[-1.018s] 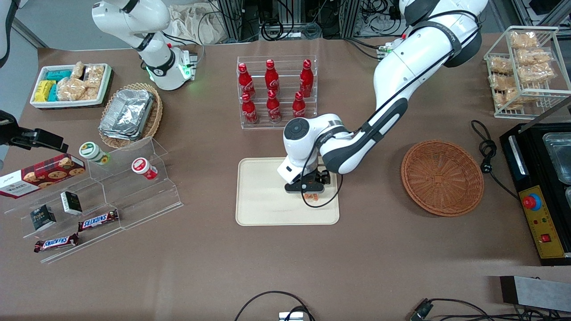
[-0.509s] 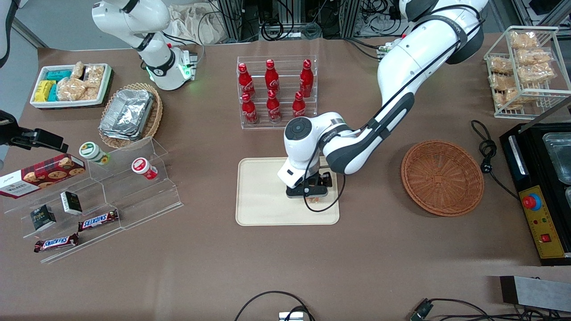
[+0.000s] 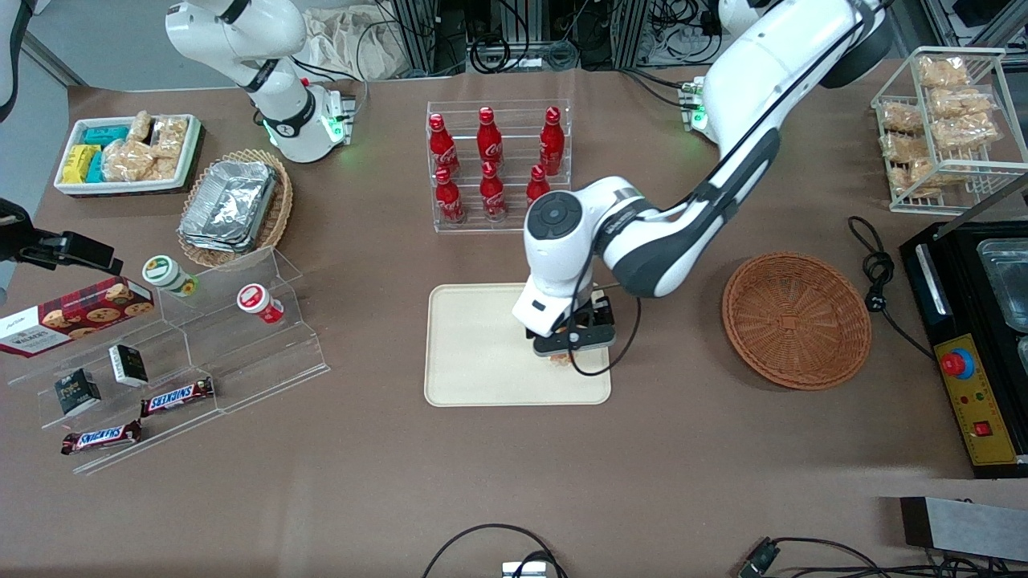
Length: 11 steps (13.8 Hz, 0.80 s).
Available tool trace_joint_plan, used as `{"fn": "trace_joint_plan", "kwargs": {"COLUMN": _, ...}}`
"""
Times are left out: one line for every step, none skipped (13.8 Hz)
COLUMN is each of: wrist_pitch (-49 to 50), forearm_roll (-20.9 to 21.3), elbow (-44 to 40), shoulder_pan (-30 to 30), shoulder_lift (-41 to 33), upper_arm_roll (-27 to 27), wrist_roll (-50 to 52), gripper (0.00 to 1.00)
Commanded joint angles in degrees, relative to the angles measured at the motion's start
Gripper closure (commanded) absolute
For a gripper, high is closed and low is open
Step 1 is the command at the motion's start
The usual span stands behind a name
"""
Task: Place sandwich from basket to tray
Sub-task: 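Open the left gripper to release the sandwich and lift away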
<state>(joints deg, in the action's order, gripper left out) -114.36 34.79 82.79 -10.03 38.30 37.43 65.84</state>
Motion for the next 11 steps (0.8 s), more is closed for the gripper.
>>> {"fn": "trace_joint_plan", "kwargs": {"wrist_pitch": 7.4, "forearm_roll": -6.0, "elbow": -4.4, "shoulder_pan": 2.0, "shoulder_lift": -3.7, "upper_arm_roll": 0.0, "wrist_roll": -1.7, "gripper": 0.0}}
{"fn": "trace_joint_plan", "kwargs": {"wrist_pitch": 10.1, "forearm_roll": -6.5, "elbow": -6.7, "shoulder_pan": 2.9, "shoulder_lift": -3.8, "upper_arm_roll": 0.0, "wrist_roll": -1.7, "gripper": 0.0}}
{"fn": "trace_joint_plan", "kwargs": {"wrist_pitch": 12.6, "forearm_roll": -6.5, "elbow": -8.9, "shoulder_pan": 3.6, "shoulder_lift": -4.0, "upper_arm_roll": 0.1, "wrist_roll": -1.5, "gripper": 0.0}}
{"fn": "trace_joint_plan", "kwargs": {"wrist_pitch": 15.2, "forearm_roll": -6.4, "elbow": -11.0, "shoulder_pan": 3.8, "shoulder_lift": -4.5, "upper_arm_roll": -0.1, "wrist_roll": -1.6, "gripper": 0.0}}
{"fn": "trace_joint_plan", "kwargs": {"wrist_pitch": 17.7, "forearm_roll": -6.4, "elbow": -13.2, "shoulder_pan": 3.9, "shoulder_lift": -4.6, "upper_arm_roll": -0.4, "wrist_roll": -1.8, "gripper": 0.0}}
{"fn": "trace_joint_plan", "kwargs": {"wrist_pitch": 20.2, "forearm_roll": -6.4, "elbow": -15.7, "shoulder_pan": 6.2, "shoulder_lift": -4.6, "upper_arm_roll": -0.2, "wrist_roll": -2.4, "gripper": 0.0}}
{"fn": "trace_joint_plan", "kwargs": {"wrist_pitch": 21.7, "forearm_roll": -6.5, "elbow": -17.4, "shoulder_pan": 8.2, "shoulder_lift": -4.8, "upper_arm_roll": 0.2, "wrist_roll": -3.4, "gripper": 0.0}}
{"fn": "trace_joint_plan", "kwargs": {"wrist_pitch": 22.6, "forearm_roll": -7.2, "elbow": -17.7, "shoulder_pan": 10.2, "shoulder_lift": -5.7, "upper_arm_roll": 0.2, "wrist_roll": -5.4, "gripper": 0.0}}
{"fn": "trace_joint_plan", "kwargs": {"wrist_pitch": 23.3, "forearm_roll": -8.5, "elbow": -17.7, "shoulder_pan": 12.8, "shoulder_lift": -6.9, "upper_arm_roll": 0.1, "wrist_roll": -8.4, "gripper": 0.0}}
{"fn": "trace_joint_plan", "kwargs": {"wrist_pitch": 24.1, "forearm_roll": -9.6, "elbow": -17.7, "shoulder_pan": 15.6, "shoulder_lift": -8.0, "upper_arm_roll": 0.1, "wrist_roll": -13.0, "gripper": 0.0}}
{"fn": "trace_joint_plan", "kwargs": {"wrist_pitch": 25.4, "forearm_roll": -10.9, "elbow": -17.7, "shoulder_pan": 18.4, "shoulder_lift": -8.8, "upper_arm_roll": 0.1, "wrist_roll": -18.8, "gripper": 0.0}}
